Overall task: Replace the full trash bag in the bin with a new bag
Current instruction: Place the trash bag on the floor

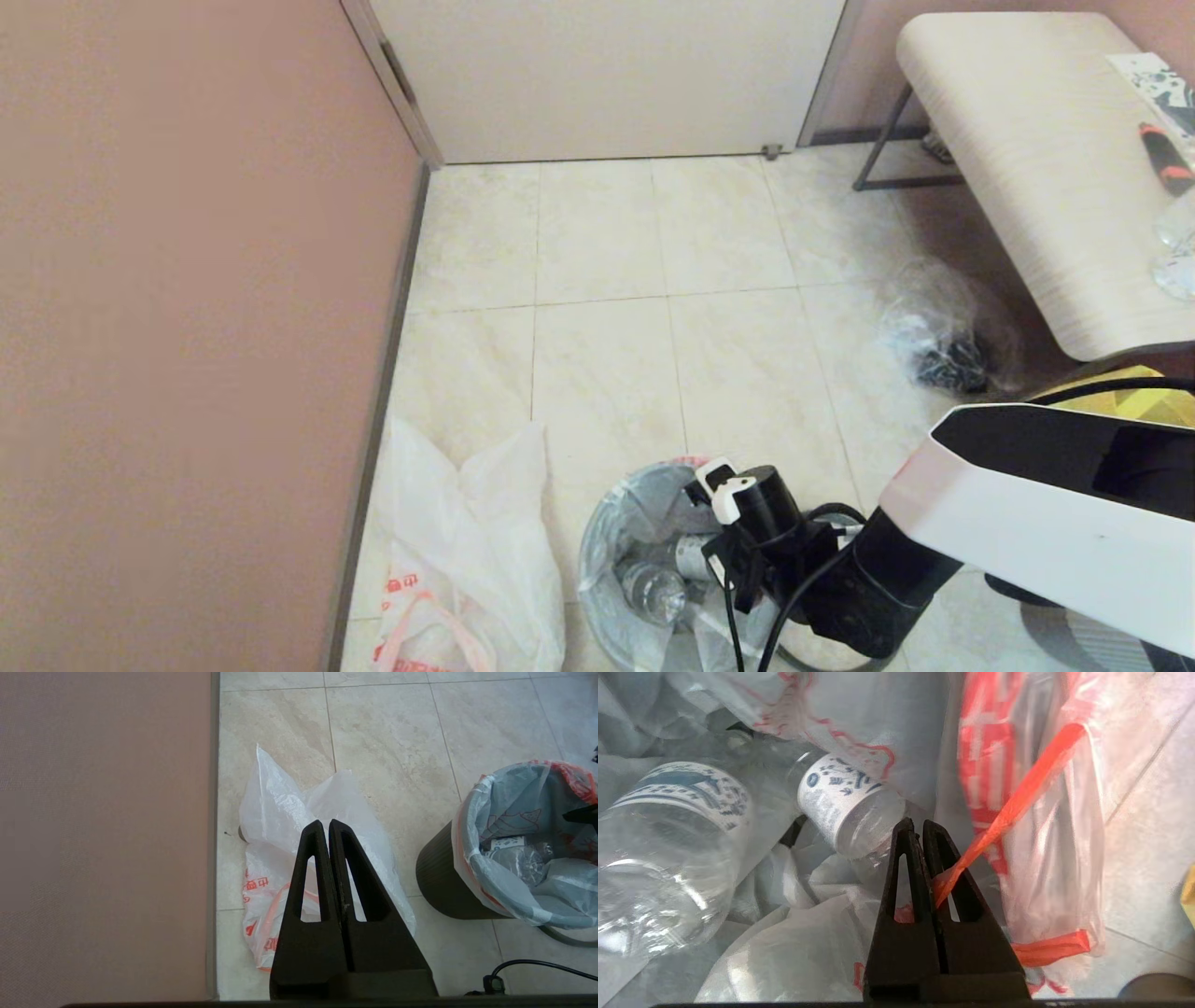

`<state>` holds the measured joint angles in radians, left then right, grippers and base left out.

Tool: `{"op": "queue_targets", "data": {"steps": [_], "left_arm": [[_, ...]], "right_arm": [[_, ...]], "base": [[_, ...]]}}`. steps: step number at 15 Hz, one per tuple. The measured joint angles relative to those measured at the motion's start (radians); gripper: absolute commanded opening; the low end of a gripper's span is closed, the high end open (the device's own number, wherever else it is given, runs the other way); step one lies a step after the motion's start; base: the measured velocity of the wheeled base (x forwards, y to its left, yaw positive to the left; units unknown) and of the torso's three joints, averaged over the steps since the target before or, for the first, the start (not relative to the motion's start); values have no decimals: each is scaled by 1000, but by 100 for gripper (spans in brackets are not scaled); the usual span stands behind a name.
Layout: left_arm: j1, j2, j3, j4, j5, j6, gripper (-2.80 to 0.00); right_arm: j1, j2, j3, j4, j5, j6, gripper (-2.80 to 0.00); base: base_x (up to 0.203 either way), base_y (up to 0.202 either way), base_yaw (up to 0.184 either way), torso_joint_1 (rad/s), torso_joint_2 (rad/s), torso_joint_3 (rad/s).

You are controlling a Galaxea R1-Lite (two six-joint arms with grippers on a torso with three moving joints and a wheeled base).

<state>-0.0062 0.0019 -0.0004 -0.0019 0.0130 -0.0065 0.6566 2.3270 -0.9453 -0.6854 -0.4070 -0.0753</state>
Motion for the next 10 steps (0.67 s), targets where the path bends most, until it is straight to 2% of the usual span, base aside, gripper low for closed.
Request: {"op": "queue_targets", "data": {"steps": [2,4,6,8,10], "left_arm": [[1,6,-31,13,1,13,-280],[1,67,-135,15,-22,14,-280],[-2,230,-268,42,-102,40,-280],[-18,453,-387,114,-211,107,-280],[-96,715,-498,208,-296,148,-280]], "right_arm": [[3,3,0,-1,-2,2,-280],[4,2,10,-1,-4,2,-280],[4,2,10,-1,-6,3,-280],[7,5,15,-1,-7,5,-280],[3,10,14,-2,-6,7,-280]], "base": [[0,0,0,0,0,0],[0,0,0,0,0,0],[0,0,0,0,0,0],[0,0,0,0,0,0],[0,0,0,0,0,0]]}}
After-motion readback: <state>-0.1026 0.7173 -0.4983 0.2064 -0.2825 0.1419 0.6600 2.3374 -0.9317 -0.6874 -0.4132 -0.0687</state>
